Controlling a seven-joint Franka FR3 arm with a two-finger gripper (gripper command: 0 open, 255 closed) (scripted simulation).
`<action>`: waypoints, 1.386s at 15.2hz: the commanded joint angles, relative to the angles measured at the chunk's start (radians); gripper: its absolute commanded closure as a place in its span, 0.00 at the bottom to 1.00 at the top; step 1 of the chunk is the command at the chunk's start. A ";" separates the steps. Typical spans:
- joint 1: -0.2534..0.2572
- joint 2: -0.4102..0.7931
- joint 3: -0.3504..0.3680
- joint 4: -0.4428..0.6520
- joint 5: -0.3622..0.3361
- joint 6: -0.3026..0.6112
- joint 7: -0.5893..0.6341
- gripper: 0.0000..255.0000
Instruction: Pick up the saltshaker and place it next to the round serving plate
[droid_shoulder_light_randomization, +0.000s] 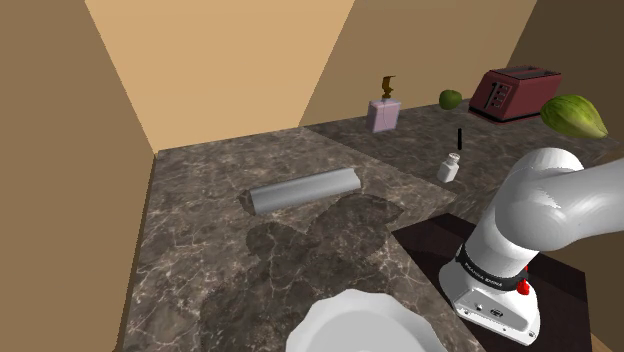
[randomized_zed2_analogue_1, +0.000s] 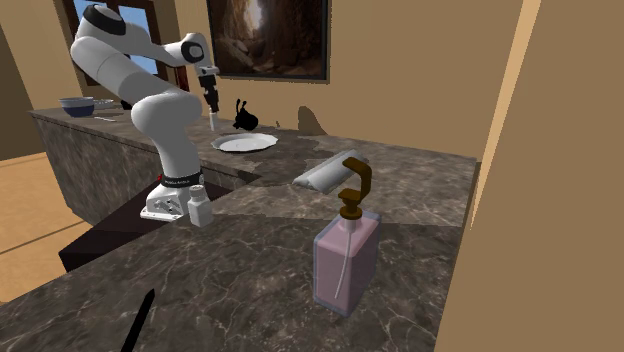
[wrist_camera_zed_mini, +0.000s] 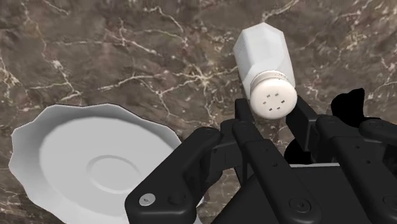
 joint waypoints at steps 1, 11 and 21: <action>-0.006 -0.007 0.018 -0.011 0.013 0.019 -0.004 1.00; -0.008 -0.012 0.029 -0.019 0.022 0.031 -0.007 0.00; 0.015 0.019 -0.047 0.046 -0.036 -0.059 0.022 0.00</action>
